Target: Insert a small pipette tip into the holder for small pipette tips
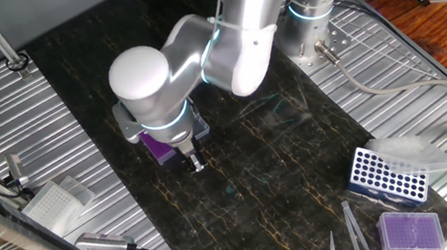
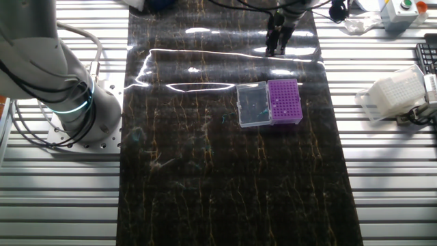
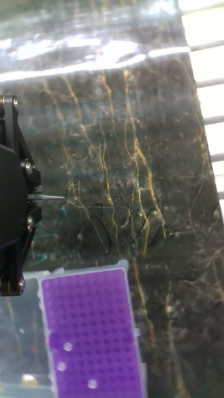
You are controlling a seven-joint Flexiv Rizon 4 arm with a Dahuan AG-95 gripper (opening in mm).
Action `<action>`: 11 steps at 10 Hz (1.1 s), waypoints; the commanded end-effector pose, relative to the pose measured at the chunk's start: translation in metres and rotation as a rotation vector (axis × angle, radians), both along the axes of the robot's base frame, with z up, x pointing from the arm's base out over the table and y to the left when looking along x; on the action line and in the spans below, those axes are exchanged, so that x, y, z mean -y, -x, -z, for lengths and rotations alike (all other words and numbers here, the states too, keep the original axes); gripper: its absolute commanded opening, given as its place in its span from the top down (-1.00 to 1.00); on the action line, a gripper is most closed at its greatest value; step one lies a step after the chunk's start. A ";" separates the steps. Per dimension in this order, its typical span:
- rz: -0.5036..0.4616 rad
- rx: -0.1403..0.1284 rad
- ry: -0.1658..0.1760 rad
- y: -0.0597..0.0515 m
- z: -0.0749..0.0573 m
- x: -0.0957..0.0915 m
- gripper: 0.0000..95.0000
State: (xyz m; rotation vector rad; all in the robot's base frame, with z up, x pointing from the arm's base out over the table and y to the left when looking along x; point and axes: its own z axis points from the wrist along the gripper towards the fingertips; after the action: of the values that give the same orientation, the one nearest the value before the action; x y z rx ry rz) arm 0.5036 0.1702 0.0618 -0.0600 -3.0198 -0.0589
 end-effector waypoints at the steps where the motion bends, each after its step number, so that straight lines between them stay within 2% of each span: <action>1: -0.092 -0.001 -0.009 0.002 -0.006 0.010 1.00; 3: -0.120 -0.008 -0.014 0.004 -0.009 0.017 1.00; 4: -0.164 -0.013 -0.019 0.006 -0.013 0.024 1.00; 6: -0.272 -0.016 -0.016 0.009 -0.018 0.033 1.00; 7: -0.376 -0.012 -0.029 0.011 -0.020 0.036 1.00; 8: -0.421 -0.008 -0.034 0.011 -0.020 0.036 1.00; 11: -0.442 -0.005 -0.029 0.010 -0.020 0.036 1.00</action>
State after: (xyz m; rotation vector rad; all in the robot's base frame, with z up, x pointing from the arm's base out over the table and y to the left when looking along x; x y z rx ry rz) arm 0.4929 0.1343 0.0818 0.5708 -2.9536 -0.0615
